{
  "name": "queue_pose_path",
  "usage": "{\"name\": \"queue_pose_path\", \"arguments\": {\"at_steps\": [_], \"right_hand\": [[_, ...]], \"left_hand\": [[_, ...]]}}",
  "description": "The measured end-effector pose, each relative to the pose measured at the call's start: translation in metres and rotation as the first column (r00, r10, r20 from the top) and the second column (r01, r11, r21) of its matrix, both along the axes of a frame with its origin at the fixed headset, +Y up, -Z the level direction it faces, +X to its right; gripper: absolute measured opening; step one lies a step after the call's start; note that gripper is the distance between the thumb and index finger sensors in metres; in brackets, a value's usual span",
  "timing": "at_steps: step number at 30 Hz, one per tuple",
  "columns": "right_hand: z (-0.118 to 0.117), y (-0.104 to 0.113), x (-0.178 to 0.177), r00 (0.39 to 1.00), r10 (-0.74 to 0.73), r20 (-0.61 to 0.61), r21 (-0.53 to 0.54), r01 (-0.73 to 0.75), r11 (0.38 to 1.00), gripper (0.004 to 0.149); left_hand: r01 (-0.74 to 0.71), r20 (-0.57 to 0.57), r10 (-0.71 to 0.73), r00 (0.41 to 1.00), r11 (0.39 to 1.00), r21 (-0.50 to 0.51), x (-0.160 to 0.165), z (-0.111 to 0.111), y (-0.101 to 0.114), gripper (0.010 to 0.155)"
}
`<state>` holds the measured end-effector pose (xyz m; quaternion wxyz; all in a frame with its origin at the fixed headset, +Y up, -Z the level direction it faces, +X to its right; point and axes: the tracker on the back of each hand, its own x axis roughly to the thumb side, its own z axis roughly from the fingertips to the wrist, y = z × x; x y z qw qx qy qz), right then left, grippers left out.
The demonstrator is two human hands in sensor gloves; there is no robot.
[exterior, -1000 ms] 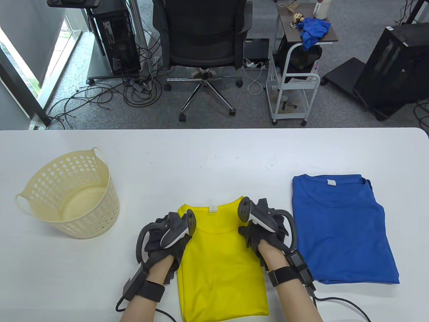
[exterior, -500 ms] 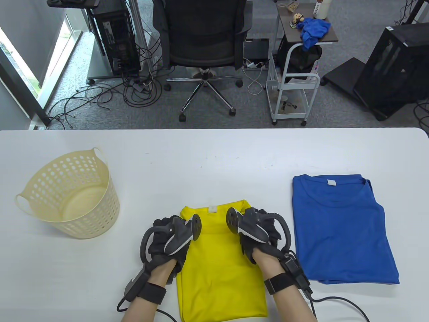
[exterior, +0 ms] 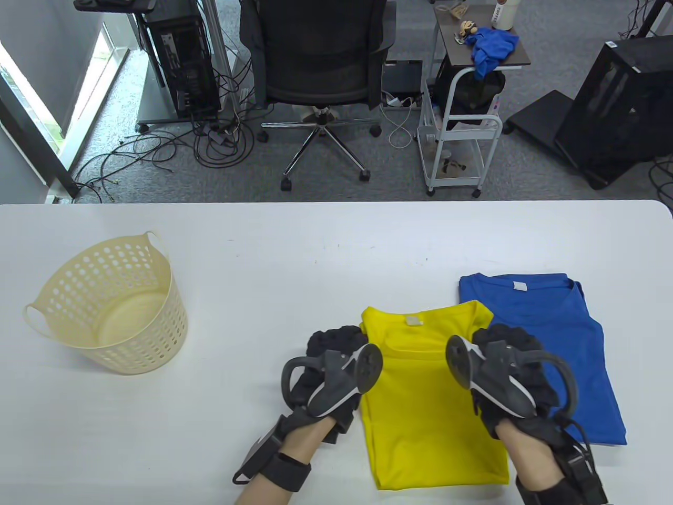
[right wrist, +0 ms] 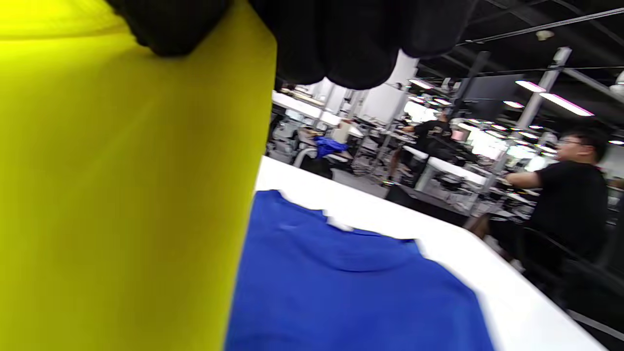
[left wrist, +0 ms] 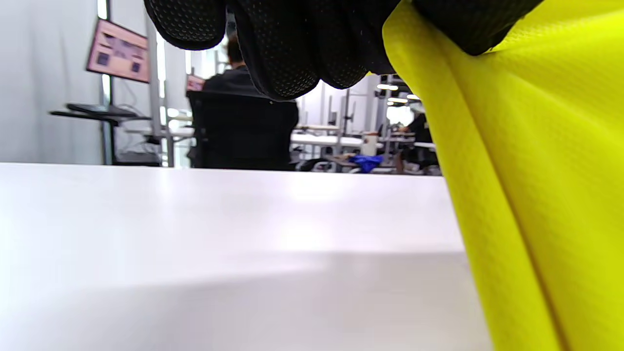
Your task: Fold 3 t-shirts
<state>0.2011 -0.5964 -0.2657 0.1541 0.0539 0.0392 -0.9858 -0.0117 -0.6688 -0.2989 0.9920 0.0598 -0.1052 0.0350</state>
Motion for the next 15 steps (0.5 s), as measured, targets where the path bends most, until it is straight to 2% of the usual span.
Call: {"name": "queue_pose_path", "arguments": {"at_steps": [4,8,9,11,15], "right_hand": [[0.005,0.020,0.065,0.992,-0.006,0.123,0.022,0.003,1.000,0.045],[-0.010,0.021,0.111,0.979,-0.055,0.195,0.073,0.042,0.996,0.045],[-0.021,0.016,0.125,0.978,-0.064,0.199,0.122,0.040,0.992,0.045],[-0.038,0.003,0.142,0.978,-0.065,0.198,0.154,0.034,0.988,0.045],[-0.074,-0.033,0.166,0.963,-0.124,0.238,0.141,0.092,0.986,0.045]], "left_hand": [[-0.044,0.105,0.041,0.994,0.999,0.021,0.060,-0.008,0.010,0.046],[-0.151,0.111,0.151,0.982,0.988,-0.010,0.100,-0.032,0.015,0.047],[-0.169,0.104,0.171,0.980,0.985,-0.023,0.110,-0.043,0.013,0.047],[-0.172,0.097,0.176,0.980,0.984,-0.053,0.124,-0.061,0.007,0.048],[-0.134,0.076,0.141,0.987,0.986,-0.094,0.143,-0.094,-0.015,0.048]]}}
